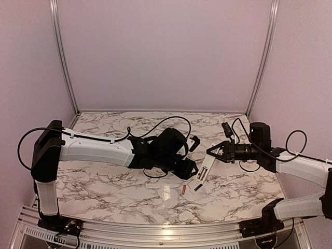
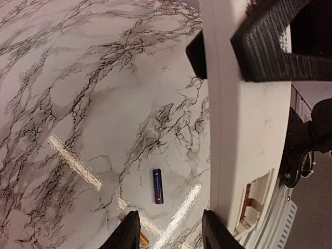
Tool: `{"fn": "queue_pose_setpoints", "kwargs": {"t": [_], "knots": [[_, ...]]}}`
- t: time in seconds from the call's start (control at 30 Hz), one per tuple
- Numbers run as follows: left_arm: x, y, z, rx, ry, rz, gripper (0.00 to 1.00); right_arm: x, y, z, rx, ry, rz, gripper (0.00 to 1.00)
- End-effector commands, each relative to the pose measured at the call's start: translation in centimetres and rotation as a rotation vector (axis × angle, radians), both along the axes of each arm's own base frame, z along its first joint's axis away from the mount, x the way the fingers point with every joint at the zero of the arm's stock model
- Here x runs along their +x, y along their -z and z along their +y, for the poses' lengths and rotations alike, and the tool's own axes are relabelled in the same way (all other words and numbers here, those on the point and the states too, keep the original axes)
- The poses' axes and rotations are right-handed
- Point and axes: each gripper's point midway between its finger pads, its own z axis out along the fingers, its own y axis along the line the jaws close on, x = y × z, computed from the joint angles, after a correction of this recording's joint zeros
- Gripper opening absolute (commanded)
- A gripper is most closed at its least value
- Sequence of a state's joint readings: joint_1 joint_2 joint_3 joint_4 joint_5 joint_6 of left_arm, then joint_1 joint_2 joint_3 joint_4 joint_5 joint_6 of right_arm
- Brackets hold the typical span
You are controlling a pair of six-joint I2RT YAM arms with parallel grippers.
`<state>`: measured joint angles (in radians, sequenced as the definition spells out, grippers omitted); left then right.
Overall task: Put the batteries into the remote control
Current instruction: Pick up the battery from the center of the board.
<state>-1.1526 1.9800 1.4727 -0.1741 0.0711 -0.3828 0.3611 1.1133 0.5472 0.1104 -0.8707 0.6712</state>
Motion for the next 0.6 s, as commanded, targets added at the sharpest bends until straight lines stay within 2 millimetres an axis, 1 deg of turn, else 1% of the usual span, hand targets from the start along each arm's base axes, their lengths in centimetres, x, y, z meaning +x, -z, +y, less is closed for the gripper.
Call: {"fn": "queue_pose_setpoints", "kwargs": {"t": [0.0,0.07,0.1,0.13,0.2,0.27,0.37,0.43,0.5,0.57], "knots": [[-2.4,0.9,-1.1,0.008,0.080,0.034,0.43,1.6,-2.9,0.2,0.029,0.042,-0.101,0.24],[-2.5,0.8,-1.2,0.000,0.084,0.040,0.43,1.7,-2.9,0.2,0.030,0.045,-0.101,0.25],[-2.5,0.8,-1.3,-0.001,0.085,0.042,0.43,1.7,-2.9,0.2,0.029,0.046,-0.101,0.23],[-2.5,0.8,-1.2,-0.001,0.081,0.045,0.43,1.7,-2.9,0.2,0.028,0.048,-0.100,0.20],[-2.3,1.0,-0.9,0.001,0.061,0.049,0.43,1.7,-2.9,0.1,0.021,0.053,-0.107,0.10],[-1.5,0.8,-0.3,-0.012,0.026,0.061,0.44,1.9,-3.0,-0.3,0.004,0.071,-0.119,0.01],[-0.3,1.1,1.3,-0.014,-0.041,0.078,0.46,2.5,-3.3,-1.3,-0.015,0.123,-0.143,0.00],[0.1,2.2,2.3,0.046,-0.069,0.073,0.47,2.8,-3.7,-2.3,-0.026,0.165,-0.166,0.00],[0.1,3.7,3.4,0.124,-0.084,0.080,0.48,3.0,-4.0,-3.2,-0.043,0.215,-0.193,0.00],[-0.2,4.9,4.1,0.173,-0.090,0.103,0.48,3.0,-4.4,-4.0,-0.050,0.259,-0.217,0.00]]}}
